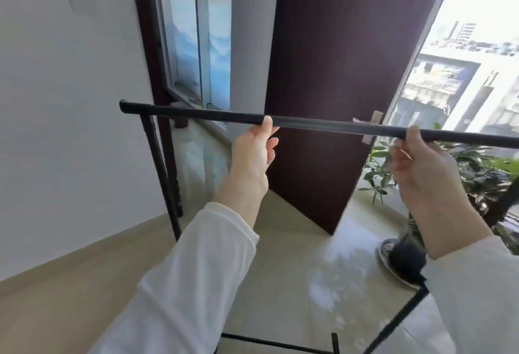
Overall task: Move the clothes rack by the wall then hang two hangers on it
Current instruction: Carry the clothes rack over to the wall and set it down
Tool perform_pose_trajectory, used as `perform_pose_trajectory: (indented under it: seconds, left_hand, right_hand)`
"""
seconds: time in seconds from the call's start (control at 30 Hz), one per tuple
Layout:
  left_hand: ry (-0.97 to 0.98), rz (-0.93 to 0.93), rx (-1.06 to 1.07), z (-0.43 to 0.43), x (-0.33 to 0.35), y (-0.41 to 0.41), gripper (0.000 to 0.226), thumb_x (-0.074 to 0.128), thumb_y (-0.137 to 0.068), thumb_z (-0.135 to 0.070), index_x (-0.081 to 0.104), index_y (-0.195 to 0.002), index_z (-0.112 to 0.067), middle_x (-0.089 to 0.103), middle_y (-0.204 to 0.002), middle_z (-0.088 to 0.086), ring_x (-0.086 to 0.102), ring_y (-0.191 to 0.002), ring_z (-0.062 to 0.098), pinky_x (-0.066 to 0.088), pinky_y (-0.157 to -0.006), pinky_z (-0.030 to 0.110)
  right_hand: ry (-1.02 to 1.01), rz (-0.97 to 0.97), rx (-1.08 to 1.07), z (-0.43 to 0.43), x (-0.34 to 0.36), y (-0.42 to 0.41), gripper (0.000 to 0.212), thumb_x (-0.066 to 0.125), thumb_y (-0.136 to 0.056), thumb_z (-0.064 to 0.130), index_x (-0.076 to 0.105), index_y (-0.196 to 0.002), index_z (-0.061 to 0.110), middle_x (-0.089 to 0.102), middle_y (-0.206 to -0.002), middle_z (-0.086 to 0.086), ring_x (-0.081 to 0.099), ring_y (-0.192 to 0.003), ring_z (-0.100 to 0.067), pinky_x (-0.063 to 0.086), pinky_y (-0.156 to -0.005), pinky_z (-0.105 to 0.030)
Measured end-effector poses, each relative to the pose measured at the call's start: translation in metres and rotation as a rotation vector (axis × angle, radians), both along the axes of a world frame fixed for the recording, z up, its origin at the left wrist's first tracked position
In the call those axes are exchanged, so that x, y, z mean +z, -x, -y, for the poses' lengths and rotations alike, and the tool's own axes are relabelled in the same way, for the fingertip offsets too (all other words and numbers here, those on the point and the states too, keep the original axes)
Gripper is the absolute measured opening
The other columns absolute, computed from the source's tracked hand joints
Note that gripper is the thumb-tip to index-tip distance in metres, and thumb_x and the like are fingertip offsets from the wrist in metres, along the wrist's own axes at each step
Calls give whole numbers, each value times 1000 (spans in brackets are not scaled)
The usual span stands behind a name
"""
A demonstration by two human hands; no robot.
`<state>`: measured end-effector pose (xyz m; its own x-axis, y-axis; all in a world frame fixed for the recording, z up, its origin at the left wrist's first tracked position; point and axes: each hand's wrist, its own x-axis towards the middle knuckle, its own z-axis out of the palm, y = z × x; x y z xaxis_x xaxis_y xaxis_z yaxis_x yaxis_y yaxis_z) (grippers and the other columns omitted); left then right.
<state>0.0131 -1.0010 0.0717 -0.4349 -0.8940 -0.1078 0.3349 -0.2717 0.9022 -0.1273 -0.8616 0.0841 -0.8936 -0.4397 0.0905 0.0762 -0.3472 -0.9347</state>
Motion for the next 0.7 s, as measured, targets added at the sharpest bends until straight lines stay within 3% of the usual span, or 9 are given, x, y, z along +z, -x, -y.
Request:
perform_pose_trajectory:
  seconds: [0.23,0.4,0.7]
  left_hand:
    - [-81,-77,201,92,-3,-79,15,59,-86,-29,60,-75,-20,61,-73,-10,49,-63,2,39,-59,16]
    - [-115,-87,373,143,-3,-128,14,59,-86,-27,64,-88,-14,63,-77,-5,49,-65,5,40,-65,18]
    - [-105,-132,655,212,-6,-219,12,62,-84,-28,60,-76,-19,66,-79,-4,52,-59,2,39,-49,13]
  right_hand:
    - [-95,-25,129,117,-9,-57,18,56,-86,37,53,-72,26,59,-75,10,58,-74,-2,43,-72,-20]
    - [-154,-41,243,186,-12,-98,18,56,-86,37,57,-73,24,60,-74,11,57,-73,-3,44,-73,-19]
    - [-151,-68,484,293,-15,-172,16,54,-88,36,56,-75,27,60,-72,12,54,-68,-3,41,-69,-21]
